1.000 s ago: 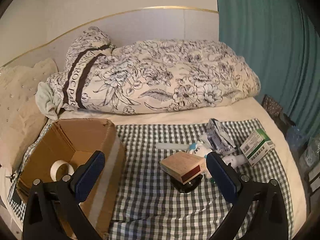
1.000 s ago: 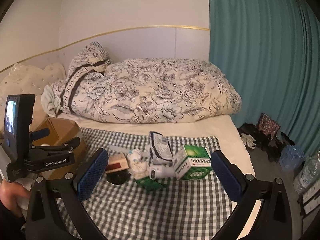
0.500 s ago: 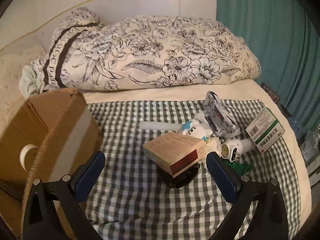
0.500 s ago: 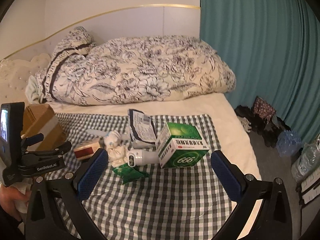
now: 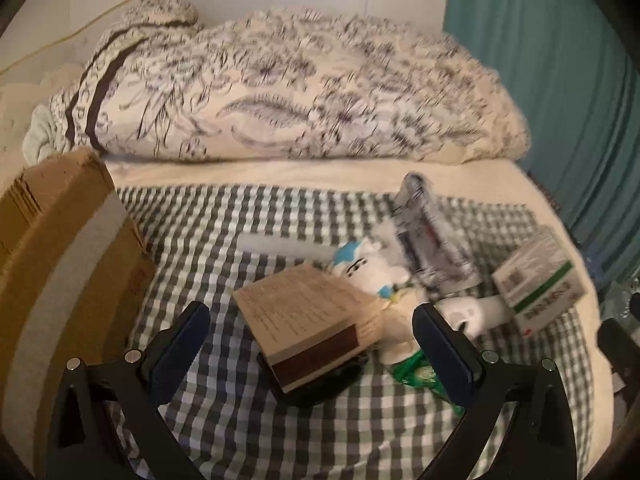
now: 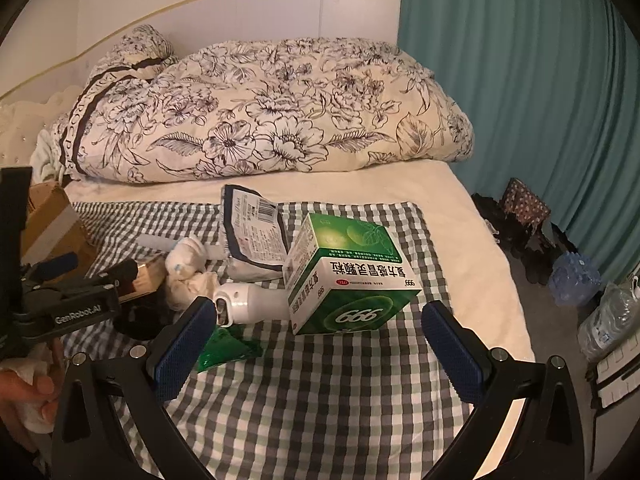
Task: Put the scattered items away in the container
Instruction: 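Grasp the green medicine box with the right tool while the left grasps the tan box, then lift both held boxes and carry them toward the cardboard box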
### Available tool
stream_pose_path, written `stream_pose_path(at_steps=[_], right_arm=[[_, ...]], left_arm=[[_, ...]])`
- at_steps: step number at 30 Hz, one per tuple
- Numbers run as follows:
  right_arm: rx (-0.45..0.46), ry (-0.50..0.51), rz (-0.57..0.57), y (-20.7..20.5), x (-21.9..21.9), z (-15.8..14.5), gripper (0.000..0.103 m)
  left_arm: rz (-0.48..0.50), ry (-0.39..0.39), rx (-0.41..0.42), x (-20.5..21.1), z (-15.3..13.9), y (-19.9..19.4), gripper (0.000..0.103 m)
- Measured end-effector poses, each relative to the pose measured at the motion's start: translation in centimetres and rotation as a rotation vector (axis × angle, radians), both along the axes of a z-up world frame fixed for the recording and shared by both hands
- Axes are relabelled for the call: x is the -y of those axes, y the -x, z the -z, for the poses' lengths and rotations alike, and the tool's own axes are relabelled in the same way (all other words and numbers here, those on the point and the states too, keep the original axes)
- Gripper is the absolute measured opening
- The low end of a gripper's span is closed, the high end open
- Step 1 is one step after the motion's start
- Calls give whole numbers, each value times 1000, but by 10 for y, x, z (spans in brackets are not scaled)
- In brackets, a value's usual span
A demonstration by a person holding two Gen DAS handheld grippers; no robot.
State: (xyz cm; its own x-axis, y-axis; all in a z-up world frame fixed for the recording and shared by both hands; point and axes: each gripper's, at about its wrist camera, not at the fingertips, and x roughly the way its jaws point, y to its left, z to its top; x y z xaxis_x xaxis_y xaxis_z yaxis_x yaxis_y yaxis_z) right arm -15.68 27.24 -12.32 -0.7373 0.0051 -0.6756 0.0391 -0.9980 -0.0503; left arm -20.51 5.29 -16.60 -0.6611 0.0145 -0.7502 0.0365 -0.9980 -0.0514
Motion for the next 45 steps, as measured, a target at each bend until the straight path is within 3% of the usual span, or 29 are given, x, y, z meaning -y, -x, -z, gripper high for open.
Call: stream_pose_path(at_steps=[7,20,34,45], right_arm=[[40,71,30,24,-16,23,103],[74,88,55,60,-42,50,103],[127,149,57,85,-49,71,103],[67,93,63,73,-39,61,99]], left_arm=[[-41,-53,60,8,25,20,103],[-57,-37,127,8,48,38,103],[-36,-44,140,13,46,38,95],[-18,-59,121,12,38,33,89]])
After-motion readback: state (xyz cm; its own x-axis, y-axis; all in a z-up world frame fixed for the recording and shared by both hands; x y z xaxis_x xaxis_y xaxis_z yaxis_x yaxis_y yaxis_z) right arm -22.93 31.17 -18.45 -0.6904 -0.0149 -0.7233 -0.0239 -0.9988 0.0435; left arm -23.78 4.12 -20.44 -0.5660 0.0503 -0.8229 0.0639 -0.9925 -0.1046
